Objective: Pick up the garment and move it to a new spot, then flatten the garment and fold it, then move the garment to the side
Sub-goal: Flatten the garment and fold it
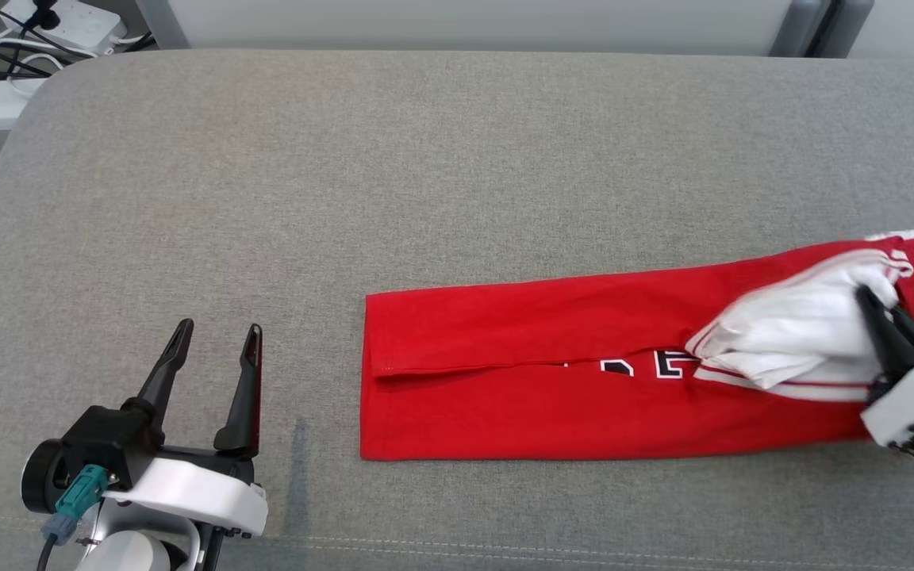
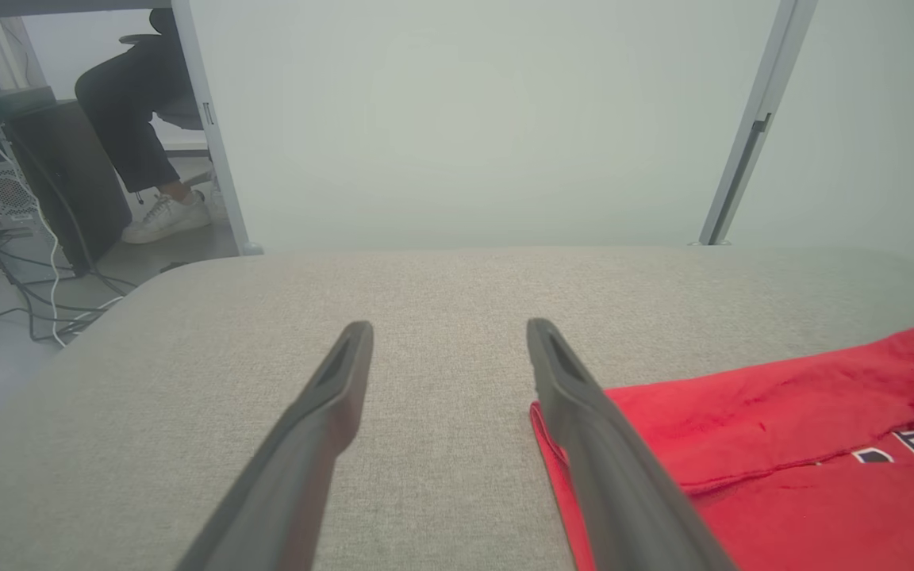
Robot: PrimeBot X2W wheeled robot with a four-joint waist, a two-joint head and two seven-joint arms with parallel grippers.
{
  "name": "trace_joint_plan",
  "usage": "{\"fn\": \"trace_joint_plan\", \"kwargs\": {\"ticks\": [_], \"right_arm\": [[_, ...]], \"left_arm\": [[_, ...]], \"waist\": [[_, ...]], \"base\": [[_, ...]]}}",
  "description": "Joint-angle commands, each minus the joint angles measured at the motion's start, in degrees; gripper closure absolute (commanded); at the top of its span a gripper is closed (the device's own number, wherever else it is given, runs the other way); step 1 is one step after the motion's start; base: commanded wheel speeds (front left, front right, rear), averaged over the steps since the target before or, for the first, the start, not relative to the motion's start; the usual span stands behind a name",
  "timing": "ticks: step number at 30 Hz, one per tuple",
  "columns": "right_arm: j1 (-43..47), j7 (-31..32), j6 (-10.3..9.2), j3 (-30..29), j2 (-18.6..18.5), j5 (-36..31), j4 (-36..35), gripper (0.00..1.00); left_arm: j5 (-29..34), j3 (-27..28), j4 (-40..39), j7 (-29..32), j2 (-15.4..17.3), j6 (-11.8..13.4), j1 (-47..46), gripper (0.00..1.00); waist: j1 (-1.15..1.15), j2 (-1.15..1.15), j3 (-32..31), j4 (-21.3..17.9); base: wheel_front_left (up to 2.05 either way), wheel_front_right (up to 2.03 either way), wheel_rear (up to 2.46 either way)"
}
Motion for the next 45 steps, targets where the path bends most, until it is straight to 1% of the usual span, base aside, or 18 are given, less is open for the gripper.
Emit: {"fn": "trace_joint_plan", "kwargs": {"ticks": [1, 4, 6, 9, 11, 13, 16, 18, 22, 28, 34, 38, 39, 40, 41, 45], "right_arm": [[-0.2, 0.6, -0.16, 1.1, -0.2, 0.4, -4.7, 1.00], [-0.4, 2.3, -0.16, 3.6, 1.8, 0.1, -11.9, 1.00], [-0.9, 3.6, -0.16, 5.8, 3.3, -1.0, -15.5, 1.00], [-2.0, 5.2, -0.16, 10.6, 7.1, -1.7, -18.6, 1.00], [-2.9, 6.1, -0.16, 14.4, 9.5, -2.2, -18.5, 1.00], [-4.2, 6.0, -0.16, 17.4, 11.8, -3.3, -16.6, 1.00], [-6.3, 5.1, -0.16, 20.0, 15.6, -3.9, -11.6, 1.00], [-8.1, 4.0, -0.16, 21.5, 17.1, -4.7, -7.9, 1.00], [-10.9, 2.2, -0.16, 25.3, 19.2, -3.7, -1.3, 1.00], [-14.5, -1.3, -0.16, 30.3, 20.2, -1.4, 6.1, 1.00], [-17.0, -4.3, -0.16, 34.9, 20.3, 3.3, 9.4, 1.00], [-19.3, -5.9, -0.16, 37.3, 20.3, 5.1, 13.4, 1.00], [-19.7, -6.3, -0.16, 37.9, 20.3, 5.6, 14.1, 0.82], [-20.0, -6.4, -0.16, 38.7, 20.3, 6.4, 14.4, 0.13], [-20.2, -6.4, -0.16, 39.7, 20.3, 7.3, 14.6, 0.00], [-21.1, -7.1, -0.16, 43.9, 20.3, 11.0, 11.8, 0.00]], "left_arm": [[0.6, 2.5, -1.1, -0.7, 1.4, -0.4, -2.9, 0.00], [0.8, 2.5, -1.1, -0.7, 1.4, -0.4, -3.0, 0.00], [0.9, 2.5, -1.1, -0.7, 1.3, -0.5, -3.1, 0.00], [1.0, 2.4, -1.0, -0.7, 1.2, -0.7, -3.2, 0.00], [1.1, 2.4, -0.9, -0.7, 1.1, -0.7, -3.4, 0.00], [1.3, 2.4, -0.8, -0.7, 0.9, -0.8, -3.6, 0.00], [1.4, 2.2, -0.6, -0.7, 0.6, -1.0, -3.9, 0.00], [1.6, 1.9, -0.5, -0.7, 0.3, -1.3, -4.2, 0.00], [1.8, 1.3, 0.0, -0.7, 0.2, -1.6, -4.6, 0.00], [1.8, 0.7, 0.5, -0.7, -0.2, -2.0, -5.4, 0.00], [1.9, 0.1, 0.9, -0.7, -0.8, -2.3, -6.2, 0.00], [2.0, -0.2, 1.3, -0.7, -1.2, -2.4, -6.6, 0.00], [2.0, -0.3, 1.3, -0.7, -1.3, -2.5, -6.8, 0.00], [2.0, -0.3, 1.4, -0.7, -1.4, -2.5, -6.9, 0.00], [2.0, -0.3, 1.5, -0.7, -1.5, -2.6, -7.0, 0.00], [2.1, 0.0, 1.8, -0.7, -1.6, -2.6, -6.9, 0.00]], "waist": [[0.00, 0.00, -0.1, 0.2], [0.00, 0.00, -0.3, 0.5], [0.00, 0.00, -0.4, 0.7], [0.00, 0.00, -0.5, 1.1], [0.00, 0.00, -0.5, 1.4], [0.00, 0.00, -0.5, 1.8], [0.00, 0.00, -0.3, 2.7], [0.00, 0.00, -0.2, 3.6], [0.00, 0.00, -0.1, 4.9], [0.00, 0.00, 0.1, 6.9], [0.00, 0.00, 0.5, 8.1], [0.00, 0.00, 1.0, 8.7], [0.00, 0.00, 1.1, 8.8], [0.00, 0.00, 1.2, 8.8], [0.00, 0.00, 1.3, 8.8], [0.00, 0.00, 1.4, 8.4]], "base": [[0.00, 0.00, 0.00], [0.00, 0.00, 0.00], [0.00, 0.00, 0.00], [0.00, 0.00, 0.00], [0.00, 0.00, 0.00], [0.00, 0.00, 0.00], [0.00, 0.00, 0.00], [0.00, 0.00, 0.00], [0.00, 0.00, 0.00], [0.00, 0.00, 0.00], [0.00, 0.00, 0.00], [0.00, 0.00, 0.00], [0.00, 0.00, 0.00], [0.00, 0.00, 0.00], [0.00, 0.00, 0.00], [0.00, 0.00, 0.00]]}}
